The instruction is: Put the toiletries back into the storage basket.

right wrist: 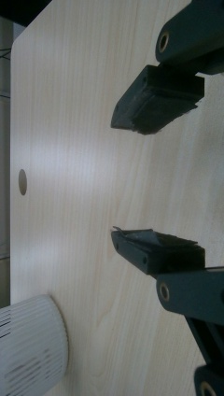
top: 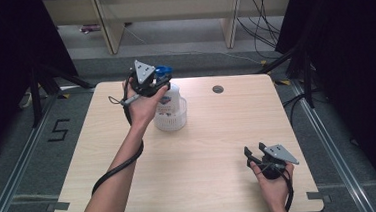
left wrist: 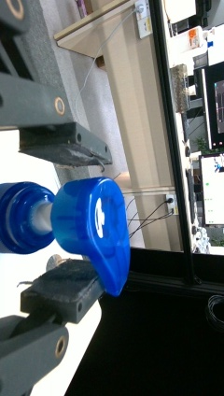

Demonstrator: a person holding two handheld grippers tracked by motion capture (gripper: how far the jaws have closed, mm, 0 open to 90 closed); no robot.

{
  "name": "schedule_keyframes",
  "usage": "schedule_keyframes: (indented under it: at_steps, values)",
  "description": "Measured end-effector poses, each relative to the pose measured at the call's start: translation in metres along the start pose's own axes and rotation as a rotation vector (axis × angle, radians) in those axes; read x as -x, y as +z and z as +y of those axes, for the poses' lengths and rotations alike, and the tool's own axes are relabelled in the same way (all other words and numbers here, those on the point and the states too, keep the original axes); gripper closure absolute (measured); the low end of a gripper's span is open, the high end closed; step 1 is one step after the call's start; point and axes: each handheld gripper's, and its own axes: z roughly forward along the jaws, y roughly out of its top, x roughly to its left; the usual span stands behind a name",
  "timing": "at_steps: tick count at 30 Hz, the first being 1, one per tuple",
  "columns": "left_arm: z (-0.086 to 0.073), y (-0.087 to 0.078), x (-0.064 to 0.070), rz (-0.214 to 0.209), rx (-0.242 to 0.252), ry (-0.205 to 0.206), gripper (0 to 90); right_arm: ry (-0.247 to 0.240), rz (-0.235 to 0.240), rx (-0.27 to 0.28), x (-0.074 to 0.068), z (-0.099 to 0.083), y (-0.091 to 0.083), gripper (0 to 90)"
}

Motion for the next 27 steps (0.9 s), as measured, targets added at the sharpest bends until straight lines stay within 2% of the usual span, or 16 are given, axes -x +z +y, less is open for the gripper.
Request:
schedule_keyframes:
  at_steps: [8, 12, 14, 15, 16, 18, 19, 20, 21, 23, 26, 27]
  values:
    - [0.000, -0.008, 0.001, -0.010, -0.009, -0.028, 37.7, -0.003, -0.002, 0.002, 0.000, 0.000, 0.000, 40.0]
    - [-0.001, -0.013, 0.000, -0.012, -0.009, -0.022, 37.2, 0.000, -0.001, 0.001, 0.000, 0.000, 0.000, 39.9]
    - [-0.003, -0.018, 0.000, -0.006, 0.014, -0.003, 37.3, 0.000, -0.001, 0.001, 0.000, 0.000, 0.000, 39.9]
    - [-0.003, -0.020, 0.000, -0.004, 0.023, 0.000, 37.5, 0.037, 0.003, -0.006, -0.003, 0.000, 0.000, 39.9]
    - [-0.004, -0.023, 0.000, -0.006, 0.028, -0.002, 37.6, -0.005, 0.000, 0.002, 0.000, 0.000, 0.000, 39.8]
    - [-0.005, -0.027, 0.000, -0.012, 0.032, 0.001, 37.6, -0.002, -0.001, 0.003, 0.000, 0.000, 0.000, 39.8]
    - [-0.007, -0.029, 0.001, -0.016, 0.029, -0.011, 37.6, -0.002, -0.001, 0.003, 0.000, 0.000, 0.000, 39.8]
    - [-0.007, -0.031, 0.000, -0.013, 0.029, 0.003, 37.5, 0.041, 0.002, -0.005, -0.003, -0.001, 0.000, 39.8]
    - [-0.008, -0.032, 0.000, -0.021, 0.025, -0.011, 37.5, 0.033, 0.002, -0.004, -0.003, -0.001, 0.000, 39.8]
    - [-0.010, -0.036, -0.001, -0.019, 0.029, -0.001, 37.5, 0.051, 0.001, -0.008, -0.004, -0.001, 0.000, 39.8]
    - [-0.014, -0.041, -0.002, -0.020, 0.029, 0.014, 37.5, 0.028, 0.005, -0.001, -0.002, 0.000, 0.000, 39.7]
    - [-0.015, -0.042, -0.002, -0.025, 0.025, -0.001, 37.4, 0.026, 0.001, -0.003, -0.002, 0.000, 0.000, 39.8]
